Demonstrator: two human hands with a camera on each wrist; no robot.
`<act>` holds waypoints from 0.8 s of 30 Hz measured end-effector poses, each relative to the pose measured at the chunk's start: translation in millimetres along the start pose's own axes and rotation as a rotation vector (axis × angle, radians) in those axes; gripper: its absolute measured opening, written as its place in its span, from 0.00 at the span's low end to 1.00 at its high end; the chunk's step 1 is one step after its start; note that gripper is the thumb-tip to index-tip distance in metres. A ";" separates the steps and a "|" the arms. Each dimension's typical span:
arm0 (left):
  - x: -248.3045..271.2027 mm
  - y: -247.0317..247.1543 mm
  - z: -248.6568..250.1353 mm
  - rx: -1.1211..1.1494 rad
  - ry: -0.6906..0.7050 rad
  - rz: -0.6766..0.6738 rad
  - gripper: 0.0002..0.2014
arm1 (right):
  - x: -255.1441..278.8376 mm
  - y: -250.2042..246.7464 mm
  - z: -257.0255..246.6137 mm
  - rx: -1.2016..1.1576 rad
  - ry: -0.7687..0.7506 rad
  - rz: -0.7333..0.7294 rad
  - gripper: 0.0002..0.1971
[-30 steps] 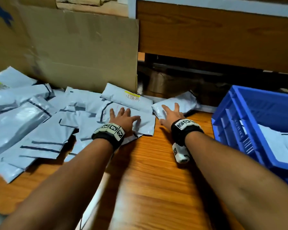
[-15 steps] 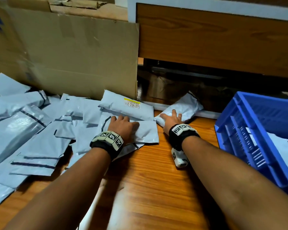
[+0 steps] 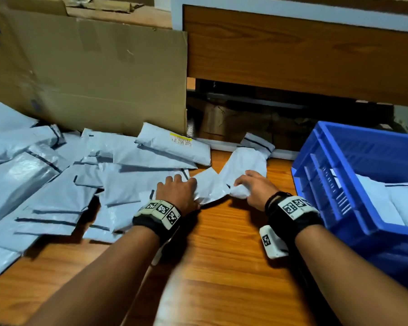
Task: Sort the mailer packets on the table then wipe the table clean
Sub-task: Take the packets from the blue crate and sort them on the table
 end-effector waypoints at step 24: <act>14.9 -5.2 17.8 0.003 0.038 -0.259 0.53 | -13.9 6.0 10.3 0.076 0.349 -0.161 0.46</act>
Point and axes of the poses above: each hand's wrist, its own x-axis away from the middle knuckle, its own y-axis out of the palm, z = x × y, the point moved 3 cm from there along -x, towards the middle knuckle, and after that the axes turned 5 degrees about z, right-handed, at the moved point
